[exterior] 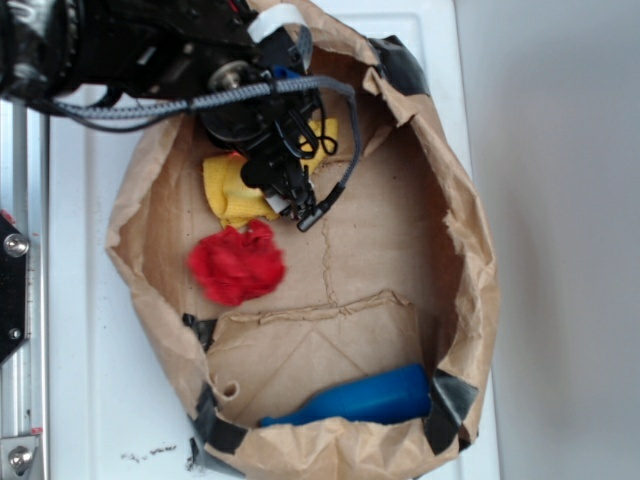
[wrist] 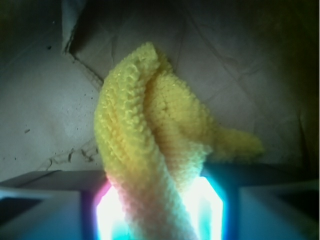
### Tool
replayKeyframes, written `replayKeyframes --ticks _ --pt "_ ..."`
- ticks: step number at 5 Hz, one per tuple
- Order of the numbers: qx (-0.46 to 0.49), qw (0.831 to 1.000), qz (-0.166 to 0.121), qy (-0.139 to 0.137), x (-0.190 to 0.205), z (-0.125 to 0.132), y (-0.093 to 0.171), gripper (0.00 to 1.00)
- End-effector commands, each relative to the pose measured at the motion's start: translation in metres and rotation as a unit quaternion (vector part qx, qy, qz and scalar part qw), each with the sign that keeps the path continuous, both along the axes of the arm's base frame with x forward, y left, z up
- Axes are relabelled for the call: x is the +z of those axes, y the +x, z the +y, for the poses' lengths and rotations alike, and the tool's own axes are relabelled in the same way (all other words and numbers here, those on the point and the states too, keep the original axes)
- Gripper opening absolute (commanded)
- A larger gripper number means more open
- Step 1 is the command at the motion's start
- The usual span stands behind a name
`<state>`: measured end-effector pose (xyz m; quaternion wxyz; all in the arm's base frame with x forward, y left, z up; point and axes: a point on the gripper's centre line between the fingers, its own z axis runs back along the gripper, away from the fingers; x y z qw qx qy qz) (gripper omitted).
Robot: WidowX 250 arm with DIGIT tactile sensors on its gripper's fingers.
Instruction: Grab the yellow cloth.
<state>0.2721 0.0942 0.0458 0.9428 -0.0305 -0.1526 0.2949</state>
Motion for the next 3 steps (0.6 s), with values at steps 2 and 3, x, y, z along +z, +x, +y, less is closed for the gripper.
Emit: replayKeyframes --ticks 2,3 --pt "0.010 1.000 -0.009 -0.001 0.109 -0.003 0.003 0.00" --pt "0.019 1.000 -0.007 0.004 0.153 -0.015 0.003 0.00"
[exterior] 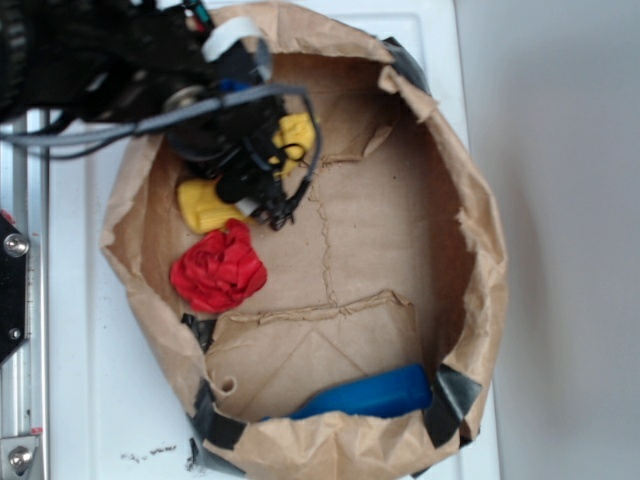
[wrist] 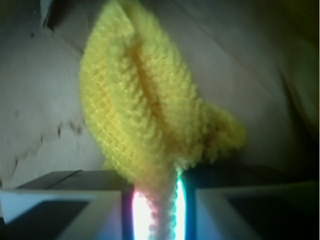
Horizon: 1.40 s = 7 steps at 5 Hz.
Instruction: Grab the yellow cloth.
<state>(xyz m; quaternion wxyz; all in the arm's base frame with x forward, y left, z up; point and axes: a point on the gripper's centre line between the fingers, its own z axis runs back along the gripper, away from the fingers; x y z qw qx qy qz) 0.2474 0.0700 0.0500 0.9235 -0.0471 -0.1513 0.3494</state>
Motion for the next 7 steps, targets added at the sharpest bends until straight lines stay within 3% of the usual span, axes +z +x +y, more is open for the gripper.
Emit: replayKeyframes --ticks 1,3,4,5,7 --pt "-0.031 0.999 0.003 0.041 0.176 -0.014 0.036 0.00" --pt "-0.039 0.996 0.052 0.054 0.192 -0.047 0.066 0.00" --pt "-0.061 0.995 0.063 0.042 0.215 -0.049 0.068 0.00" --pt "-0.091 0.994 0.051 0.011 0.235 -0.035 0.050 0.00" --pt "-0.096 0.994 0.042 0.020 0.233 -0.025 0.035 0.00"
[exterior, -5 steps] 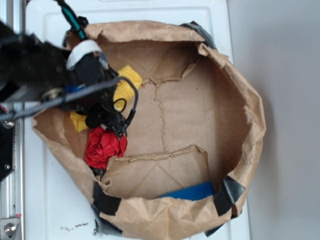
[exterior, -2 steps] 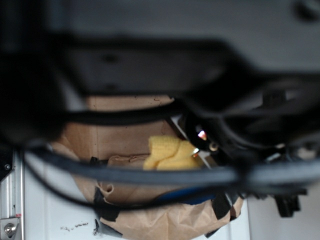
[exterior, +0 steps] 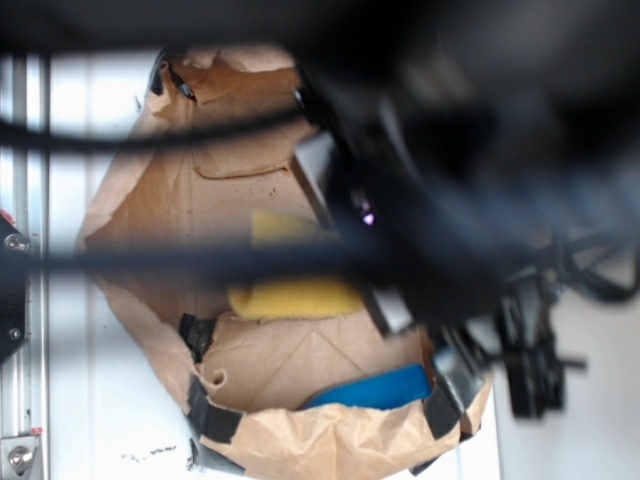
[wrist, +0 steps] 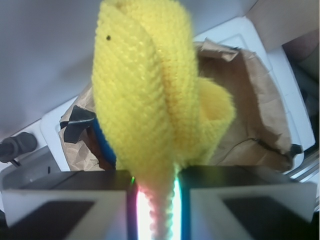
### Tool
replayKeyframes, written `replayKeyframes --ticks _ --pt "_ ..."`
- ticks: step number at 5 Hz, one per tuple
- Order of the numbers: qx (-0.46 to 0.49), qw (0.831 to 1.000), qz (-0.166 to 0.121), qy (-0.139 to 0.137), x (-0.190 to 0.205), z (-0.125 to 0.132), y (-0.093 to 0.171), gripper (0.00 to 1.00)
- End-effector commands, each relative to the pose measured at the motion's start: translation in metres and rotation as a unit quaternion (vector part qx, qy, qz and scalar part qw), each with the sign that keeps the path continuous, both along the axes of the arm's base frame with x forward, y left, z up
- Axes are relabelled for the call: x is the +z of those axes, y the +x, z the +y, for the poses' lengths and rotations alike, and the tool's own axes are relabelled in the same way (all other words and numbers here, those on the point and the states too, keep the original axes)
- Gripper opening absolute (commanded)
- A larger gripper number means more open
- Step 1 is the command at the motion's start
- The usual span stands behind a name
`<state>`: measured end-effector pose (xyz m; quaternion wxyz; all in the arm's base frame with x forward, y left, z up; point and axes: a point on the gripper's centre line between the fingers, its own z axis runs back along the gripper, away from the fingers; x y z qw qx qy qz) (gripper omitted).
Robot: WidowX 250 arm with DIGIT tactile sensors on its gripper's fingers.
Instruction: Grab the yellow cloth.
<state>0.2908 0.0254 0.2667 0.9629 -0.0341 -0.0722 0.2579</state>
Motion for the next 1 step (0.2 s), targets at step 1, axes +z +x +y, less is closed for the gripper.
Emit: replayKeyframes --ticks 1 --pt "-0.006 0.999 -0.040 0.031 0.0100 0.0190 -0.0115 0.58"
